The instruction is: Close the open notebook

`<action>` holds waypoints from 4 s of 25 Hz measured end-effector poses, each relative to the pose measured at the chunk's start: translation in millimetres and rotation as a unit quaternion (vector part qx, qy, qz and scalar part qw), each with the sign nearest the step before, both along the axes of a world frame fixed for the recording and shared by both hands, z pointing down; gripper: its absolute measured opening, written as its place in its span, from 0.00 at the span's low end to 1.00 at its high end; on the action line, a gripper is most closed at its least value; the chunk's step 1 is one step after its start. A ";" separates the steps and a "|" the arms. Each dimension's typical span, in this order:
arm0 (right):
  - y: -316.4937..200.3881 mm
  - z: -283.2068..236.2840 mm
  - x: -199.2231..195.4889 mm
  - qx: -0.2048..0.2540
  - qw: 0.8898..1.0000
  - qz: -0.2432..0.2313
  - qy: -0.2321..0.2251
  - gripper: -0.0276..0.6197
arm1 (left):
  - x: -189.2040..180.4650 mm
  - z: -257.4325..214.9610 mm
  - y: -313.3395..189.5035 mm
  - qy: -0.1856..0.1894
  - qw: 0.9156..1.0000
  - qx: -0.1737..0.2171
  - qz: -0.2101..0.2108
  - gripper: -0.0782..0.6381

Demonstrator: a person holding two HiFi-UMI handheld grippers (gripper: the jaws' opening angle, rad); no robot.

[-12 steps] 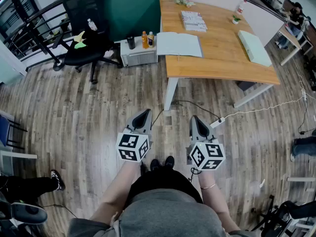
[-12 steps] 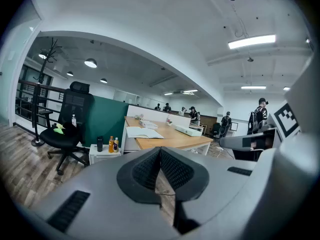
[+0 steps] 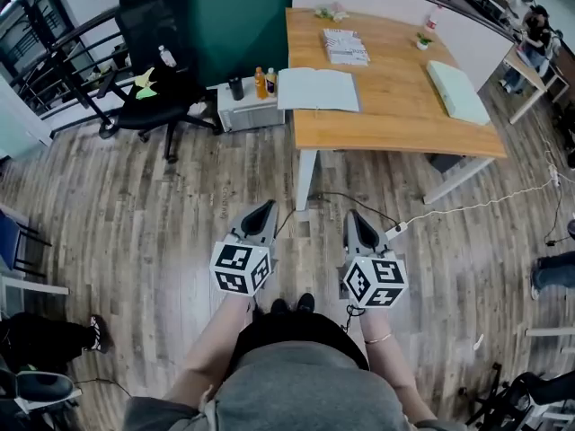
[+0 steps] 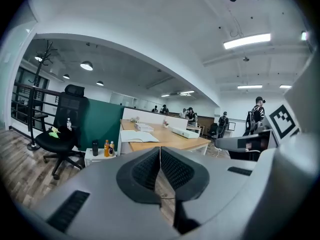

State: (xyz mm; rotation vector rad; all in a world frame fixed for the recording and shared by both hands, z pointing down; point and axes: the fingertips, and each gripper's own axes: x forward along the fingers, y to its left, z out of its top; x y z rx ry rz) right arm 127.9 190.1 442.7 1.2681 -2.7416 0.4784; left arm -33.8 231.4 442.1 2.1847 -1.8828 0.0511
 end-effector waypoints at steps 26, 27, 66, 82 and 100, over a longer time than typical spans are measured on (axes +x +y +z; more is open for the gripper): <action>-52.5 0.7 22.4 -0.021 0.998 -0.020 -0.049 0.27 | 27.3 -5.4 -49.8 -0.033 0.999 0.014 -0.003 0.39; -56.4 1.4 20.8 -0.022 0.998 -0.021 -0.050 0.27 | 25.5 -4.6 -53.8 -0.032 0.999 0.014 -0.003 0.41; -333.2 -3.1 -128.1 -0.025 0.999 0.040 -0.010 0.39 | -154.7 12.8 -343.8 -0.006 1.000 -0.023 0.016 0.42; -394.8 5.4 -125.1 -0.038 0.999 0.032 -0.004 0.38 | -161.4 35.3 -398.0 0.022 0.998 -0.060 -0.014 0.42; -448.4 45.2 -164.4 -0.096 0.993 -0.071 0.020 0.38 | -182.8 87.4 -425.7 0.123 0.979 -0.117 -0.112 0.41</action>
